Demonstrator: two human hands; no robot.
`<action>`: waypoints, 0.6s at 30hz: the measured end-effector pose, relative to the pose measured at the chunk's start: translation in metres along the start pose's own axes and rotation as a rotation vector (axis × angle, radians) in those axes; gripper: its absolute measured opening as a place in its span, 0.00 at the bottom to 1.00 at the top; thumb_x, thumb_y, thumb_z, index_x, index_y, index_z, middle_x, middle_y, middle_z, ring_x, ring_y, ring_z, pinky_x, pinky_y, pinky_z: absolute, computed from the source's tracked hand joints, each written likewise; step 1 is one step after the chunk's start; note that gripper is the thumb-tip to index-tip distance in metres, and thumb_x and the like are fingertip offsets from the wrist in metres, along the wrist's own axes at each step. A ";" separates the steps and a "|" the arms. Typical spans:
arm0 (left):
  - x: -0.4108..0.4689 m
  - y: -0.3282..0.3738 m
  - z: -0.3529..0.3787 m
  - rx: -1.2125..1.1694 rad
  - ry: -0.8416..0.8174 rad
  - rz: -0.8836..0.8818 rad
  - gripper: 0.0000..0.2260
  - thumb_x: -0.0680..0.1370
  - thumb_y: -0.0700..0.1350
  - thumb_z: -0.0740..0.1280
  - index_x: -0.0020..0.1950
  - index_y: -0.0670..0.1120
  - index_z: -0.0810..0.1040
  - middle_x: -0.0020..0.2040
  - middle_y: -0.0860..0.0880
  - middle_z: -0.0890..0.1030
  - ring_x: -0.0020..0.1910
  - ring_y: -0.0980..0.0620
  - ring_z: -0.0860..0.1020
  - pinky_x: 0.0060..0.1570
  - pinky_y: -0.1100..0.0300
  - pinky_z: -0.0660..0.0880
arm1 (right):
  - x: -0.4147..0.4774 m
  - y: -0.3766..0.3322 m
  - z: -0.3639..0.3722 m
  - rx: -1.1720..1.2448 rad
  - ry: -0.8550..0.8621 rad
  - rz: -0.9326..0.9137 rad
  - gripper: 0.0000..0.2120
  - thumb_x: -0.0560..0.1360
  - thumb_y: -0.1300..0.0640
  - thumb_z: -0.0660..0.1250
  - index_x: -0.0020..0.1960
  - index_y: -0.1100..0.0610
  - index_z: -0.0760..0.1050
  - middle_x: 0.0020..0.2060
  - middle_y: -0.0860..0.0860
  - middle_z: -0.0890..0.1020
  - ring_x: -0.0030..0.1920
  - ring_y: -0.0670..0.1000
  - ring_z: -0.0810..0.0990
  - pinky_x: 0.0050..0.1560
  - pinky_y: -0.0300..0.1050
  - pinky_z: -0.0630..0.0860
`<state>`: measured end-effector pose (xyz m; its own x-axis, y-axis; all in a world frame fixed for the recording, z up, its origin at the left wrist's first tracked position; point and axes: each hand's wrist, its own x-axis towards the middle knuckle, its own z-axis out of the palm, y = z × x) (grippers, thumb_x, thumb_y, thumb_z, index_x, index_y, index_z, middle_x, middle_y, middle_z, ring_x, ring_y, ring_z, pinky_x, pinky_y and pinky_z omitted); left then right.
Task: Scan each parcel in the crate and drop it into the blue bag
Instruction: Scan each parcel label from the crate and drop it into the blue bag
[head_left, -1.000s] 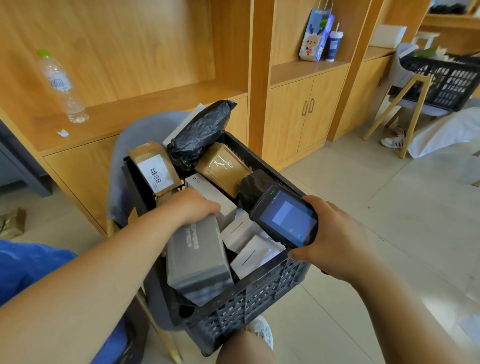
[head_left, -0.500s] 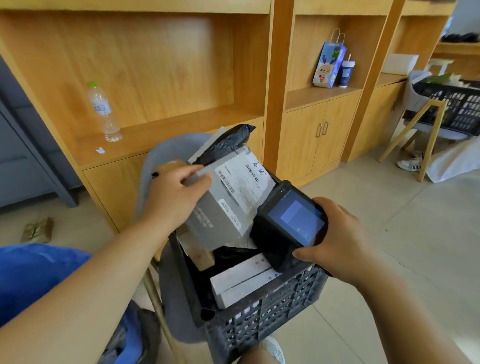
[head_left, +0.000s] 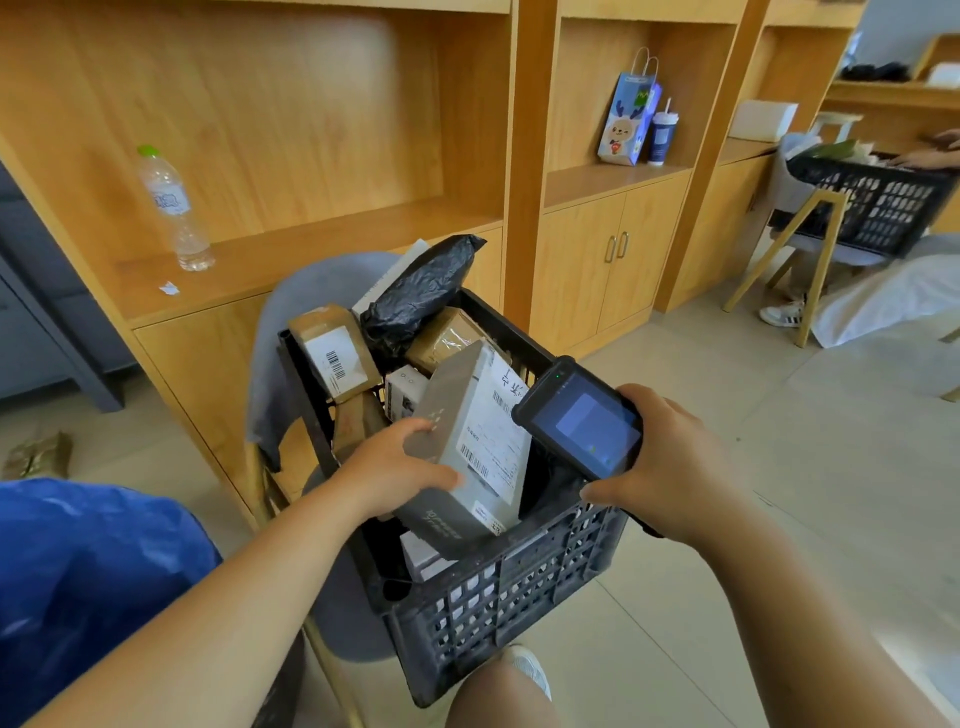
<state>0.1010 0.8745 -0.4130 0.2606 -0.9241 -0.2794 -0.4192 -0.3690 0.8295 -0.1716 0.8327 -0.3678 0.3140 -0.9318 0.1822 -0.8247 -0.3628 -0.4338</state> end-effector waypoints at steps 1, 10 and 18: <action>-0.001 0.000 -0.001 -0.023 0.008 0.002 0.31 0.65 0.45 0.78 0.65 0.56 0.72 0.58 0.51 0.76 0.49 0.53 0.78 0.41 0.59 0.74 | 0.000 0.001 -0.001 -0.024 0.000 0.010 0.42 0.55 0.42 0.75 0.65 0.46 0.63 0.43 0.44 0.71 0.38 0.47 0.72 0.32 0.42 0.71; -0.019 -0.006 -0.026 -0.096 0.240 0.136 0.32 0.60 0.48 0.78 0.61 0.60 0.71 0.56 0.58 0.75 0.50 0.59 0.76 0.42 0.60 0.74 | 0.001 0.002 -0.007 -0.164 -0.072 0.072 0.40 0.57 0.41 0.73 0.65 0.46 0.63 0.41 0.44 0.71 0.38 0.48 0.73 0.32 0.42 0.68; -0.031 -0.012 -0.039 -0.088 0.390 0.197 0.34 0.57 0.51 0.76 0.61 0.64 0.69 0.62 0.52 0.71 0.55 0.54 0.74 0.51 0.55 0.75 | 0.001 -0.012 -0.012 -0.116 -0.093 0.018 0.38 0.55 0.42 0.73 0.63 0.46 0.63 0.42 0.44 0.72 0.39 0.49 0.74 0.33 0.44 0.73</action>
<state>0.1323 0.9115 -0.3957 0.4987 -0.8633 0.0774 -0.4227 -0.1643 0.8913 -0.1666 0.8363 -0.3519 0.3363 -0.9374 0.0905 -0.8776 -0.3468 -0.3309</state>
